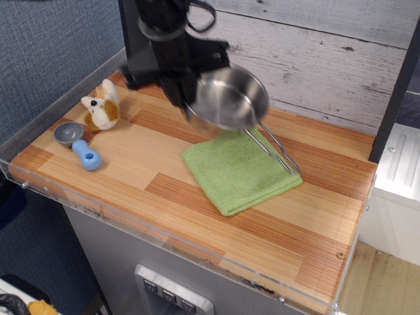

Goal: Move the pot to the left of the green towel nearer to the corner.

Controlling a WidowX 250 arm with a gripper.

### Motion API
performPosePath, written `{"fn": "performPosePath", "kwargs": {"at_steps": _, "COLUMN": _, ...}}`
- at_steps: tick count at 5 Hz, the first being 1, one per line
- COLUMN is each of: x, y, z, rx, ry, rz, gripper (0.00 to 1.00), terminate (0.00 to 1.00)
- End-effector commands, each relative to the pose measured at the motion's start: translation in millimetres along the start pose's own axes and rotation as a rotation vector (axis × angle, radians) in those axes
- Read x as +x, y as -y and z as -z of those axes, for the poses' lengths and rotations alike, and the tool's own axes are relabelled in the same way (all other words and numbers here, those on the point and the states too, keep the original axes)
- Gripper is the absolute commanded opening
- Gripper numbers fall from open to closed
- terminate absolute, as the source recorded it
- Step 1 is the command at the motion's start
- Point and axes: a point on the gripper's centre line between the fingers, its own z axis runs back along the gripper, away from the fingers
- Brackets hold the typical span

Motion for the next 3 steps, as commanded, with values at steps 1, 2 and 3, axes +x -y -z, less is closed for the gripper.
{"fn": "performPosePath", "kwargs": {"at_steps": 1, "x": 59, "y": -28, "z": -19, "rx": 0.002, "ry": 0.109, "rz": -0.115, "gripper": 0.00, "terminate": 0.00}}
{"fn": "performPosePath", "kwargs": {"at_steps": 2, "x": 79, "y": -45, "z": -10, "rx": 0.029, "ry": 0.113, "rz": -0.181, "gripper": 0.00, "terminate": 0.00}}
{"fn": "performPosePath", "kwargs": {"at_steps": 3, "x": 88, "y": -58, "z": 6, "rx": 0.053, "ry": 0.102, "rz": -0.199, "gripper": 0.00, "terminate": 0.00}}
